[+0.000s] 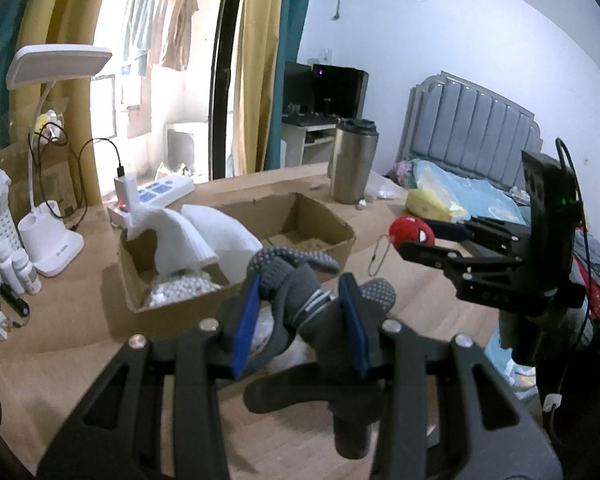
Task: Organize soft objects
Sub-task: 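Carry the gloves and red plush ball into the box and release both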
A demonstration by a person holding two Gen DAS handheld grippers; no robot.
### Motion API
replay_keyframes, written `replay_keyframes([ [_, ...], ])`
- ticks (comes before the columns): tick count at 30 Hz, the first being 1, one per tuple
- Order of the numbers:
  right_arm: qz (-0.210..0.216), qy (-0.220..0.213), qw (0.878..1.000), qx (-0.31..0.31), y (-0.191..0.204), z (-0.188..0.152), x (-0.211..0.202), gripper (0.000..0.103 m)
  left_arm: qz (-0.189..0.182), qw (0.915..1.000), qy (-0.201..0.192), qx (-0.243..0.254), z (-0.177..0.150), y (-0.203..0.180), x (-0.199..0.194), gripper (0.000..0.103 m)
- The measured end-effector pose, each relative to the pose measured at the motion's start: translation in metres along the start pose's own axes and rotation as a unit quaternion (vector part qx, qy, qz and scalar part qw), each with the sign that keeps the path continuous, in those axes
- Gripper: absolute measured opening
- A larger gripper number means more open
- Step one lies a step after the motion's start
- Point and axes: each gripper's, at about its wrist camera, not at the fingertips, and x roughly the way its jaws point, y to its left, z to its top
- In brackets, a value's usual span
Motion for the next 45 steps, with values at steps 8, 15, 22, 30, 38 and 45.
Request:
replay_keyframes([
  [8, 0.003, -0.022, 1.0, -0.019, 0.0, 0.018, 0.003, 0.049, 0.007, 0.9997, -0.02, 0.011, 0.017, -0.001, 0.001, 0.041],
  [15, 0.005, -0.033, 0.999, -0.028, -0.001, 0.029, 0.008, 0.049, 0.014, 0.9988, -0.046, 0.006, 0.029, 0.005, 0.01, 0.041],
  [22, 0.01, -0.047, 0.998, -0.034, -0.002, 0.043, 0.015, 0.049, 0.014, 0.998, -0.06, -0.01, 0.035, 0.008, 0.027, 0.041],
  [30, 0.016, -0.055, 0.998, -0.034, -0.004, 0.055, 0.028, 0.049, 0.017, 0.9961, -0.084, -0.023, 0.05, 0.014, 0.042, 0.041],
  [38, 0.017, -0.061, 0.998, -0.019, -0.016, 0.064, 0.037, 0.049, 0.012, 0.9941, -0.094, -0.053, 0.06, 0.025, 0.057, 0.042],
  [45, 0.019, -0.061, 0.998, -0.019, -0.021, 0.071, 0.051, 0.049, 0.015, 0.994, -0.077, -0.076, 0.062, 0.028, 0.083, 0.042],
])
